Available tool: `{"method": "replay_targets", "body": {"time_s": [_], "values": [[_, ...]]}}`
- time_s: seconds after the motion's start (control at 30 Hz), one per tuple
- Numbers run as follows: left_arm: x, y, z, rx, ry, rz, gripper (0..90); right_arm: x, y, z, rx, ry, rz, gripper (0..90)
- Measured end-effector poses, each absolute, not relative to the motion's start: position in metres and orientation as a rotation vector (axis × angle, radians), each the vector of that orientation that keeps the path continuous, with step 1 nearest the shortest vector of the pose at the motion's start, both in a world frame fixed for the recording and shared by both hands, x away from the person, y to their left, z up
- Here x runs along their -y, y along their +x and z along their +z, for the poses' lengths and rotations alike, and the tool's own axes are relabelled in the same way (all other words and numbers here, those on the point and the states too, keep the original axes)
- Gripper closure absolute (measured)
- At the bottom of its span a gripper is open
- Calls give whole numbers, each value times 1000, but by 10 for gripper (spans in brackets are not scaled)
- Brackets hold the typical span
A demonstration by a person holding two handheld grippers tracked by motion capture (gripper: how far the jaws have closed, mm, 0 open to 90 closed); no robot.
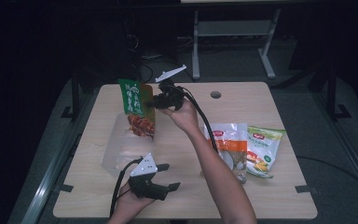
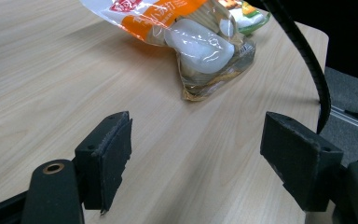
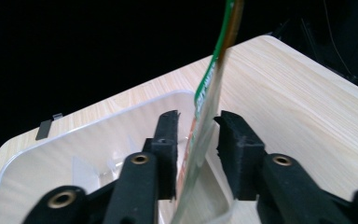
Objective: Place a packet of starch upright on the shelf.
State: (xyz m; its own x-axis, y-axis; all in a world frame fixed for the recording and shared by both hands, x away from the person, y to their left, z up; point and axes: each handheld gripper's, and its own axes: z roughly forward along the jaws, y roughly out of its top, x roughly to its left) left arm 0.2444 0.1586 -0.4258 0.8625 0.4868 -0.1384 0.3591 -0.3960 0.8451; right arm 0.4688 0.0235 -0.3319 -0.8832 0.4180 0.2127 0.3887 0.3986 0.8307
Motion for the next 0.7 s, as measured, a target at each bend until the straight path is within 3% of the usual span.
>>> {"method": "replay_targets", "body": {"time_s": [0.7], "values": [[-156,246,-428,-613,2046,155,233,17,443,-325,-2685,735,1491,522]]}}
